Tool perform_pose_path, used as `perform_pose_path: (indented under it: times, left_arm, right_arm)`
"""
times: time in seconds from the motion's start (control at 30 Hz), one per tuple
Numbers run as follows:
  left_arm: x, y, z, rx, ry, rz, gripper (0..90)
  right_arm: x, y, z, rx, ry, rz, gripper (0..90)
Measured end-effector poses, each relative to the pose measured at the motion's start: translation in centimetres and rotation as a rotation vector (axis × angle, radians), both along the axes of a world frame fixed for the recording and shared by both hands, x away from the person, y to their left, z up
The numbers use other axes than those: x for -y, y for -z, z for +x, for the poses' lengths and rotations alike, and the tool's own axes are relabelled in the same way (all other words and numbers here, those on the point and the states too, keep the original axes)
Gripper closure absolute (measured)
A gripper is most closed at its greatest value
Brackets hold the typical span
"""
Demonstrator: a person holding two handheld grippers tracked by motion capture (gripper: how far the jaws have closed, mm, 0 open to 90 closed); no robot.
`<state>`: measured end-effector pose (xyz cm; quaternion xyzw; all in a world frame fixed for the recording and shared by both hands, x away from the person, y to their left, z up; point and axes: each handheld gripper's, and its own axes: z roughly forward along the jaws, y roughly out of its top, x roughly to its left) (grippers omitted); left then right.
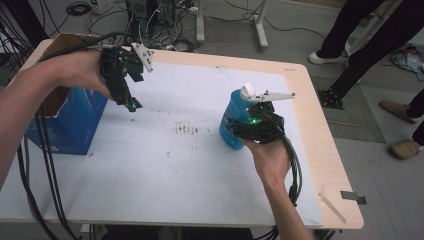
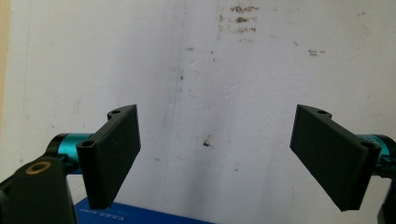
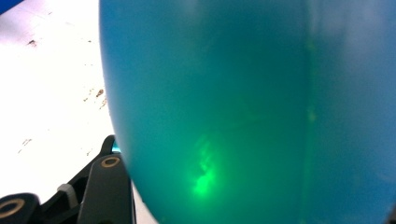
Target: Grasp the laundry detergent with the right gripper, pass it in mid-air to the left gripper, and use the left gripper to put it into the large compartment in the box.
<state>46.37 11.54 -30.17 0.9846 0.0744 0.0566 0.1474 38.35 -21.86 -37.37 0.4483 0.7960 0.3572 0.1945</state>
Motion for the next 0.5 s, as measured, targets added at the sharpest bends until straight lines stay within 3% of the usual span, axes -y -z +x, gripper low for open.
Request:
perform_pose_path:
  times: [0.5]
  left_arm:
    - [0.24, -0.28, -0.17, 0.003, 0.009, -0.012, 16.1]
  right_arm:
    - [0.41, 0.09, -0.02, 0.006, -0.022, 0.028, 46.5]
